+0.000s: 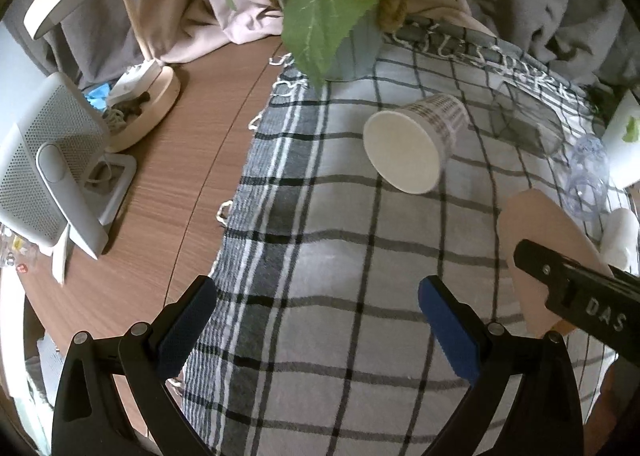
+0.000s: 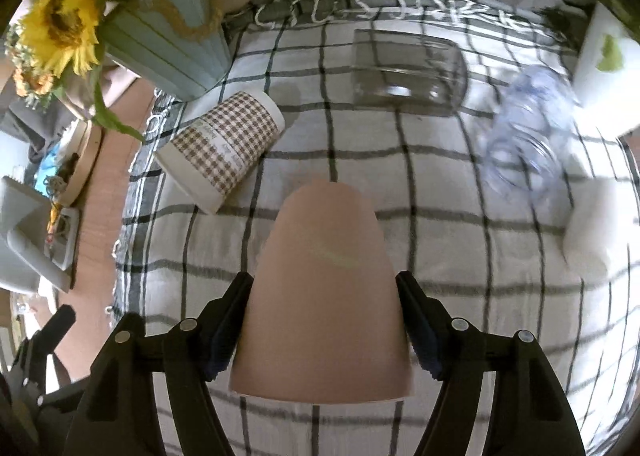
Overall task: Flip cup upside down
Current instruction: 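Lift the tan cup with the right gripper toward the left gripper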
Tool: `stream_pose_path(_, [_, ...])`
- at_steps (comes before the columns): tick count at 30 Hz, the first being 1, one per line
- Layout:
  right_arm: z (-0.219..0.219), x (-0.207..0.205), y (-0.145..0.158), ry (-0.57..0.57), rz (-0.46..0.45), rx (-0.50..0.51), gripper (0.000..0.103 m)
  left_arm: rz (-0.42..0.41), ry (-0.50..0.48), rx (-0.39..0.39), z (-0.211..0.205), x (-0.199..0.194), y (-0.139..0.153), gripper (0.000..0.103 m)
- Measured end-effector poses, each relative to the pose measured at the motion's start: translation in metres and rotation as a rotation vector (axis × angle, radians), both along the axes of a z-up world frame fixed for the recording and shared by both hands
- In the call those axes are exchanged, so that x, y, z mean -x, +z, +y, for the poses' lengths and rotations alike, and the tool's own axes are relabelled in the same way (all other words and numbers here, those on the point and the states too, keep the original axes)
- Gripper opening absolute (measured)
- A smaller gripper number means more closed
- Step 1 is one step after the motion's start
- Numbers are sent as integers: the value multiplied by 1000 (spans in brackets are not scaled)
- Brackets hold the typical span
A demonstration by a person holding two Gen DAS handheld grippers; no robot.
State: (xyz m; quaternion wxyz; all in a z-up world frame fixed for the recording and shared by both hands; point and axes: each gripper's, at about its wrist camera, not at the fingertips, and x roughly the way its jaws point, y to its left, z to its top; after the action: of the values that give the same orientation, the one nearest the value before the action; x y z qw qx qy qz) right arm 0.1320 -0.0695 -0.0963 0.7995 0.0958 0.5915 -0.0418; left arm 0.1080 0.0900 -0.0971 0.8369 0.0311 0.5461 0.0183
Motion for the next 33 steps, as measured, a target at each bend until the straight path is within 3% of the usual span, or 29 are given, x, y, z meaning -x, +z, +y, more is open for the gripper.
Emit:
stream_pose_path(9, [-17, 51, 18, -104, -52, 34, 71, 24, -37, 17, -15, 17, -3, 103])
stream_pose_path(33, [-19, 82, -18, -99, 71, 21, 71, 114, -17, -18, -18, 37, -27, 103])
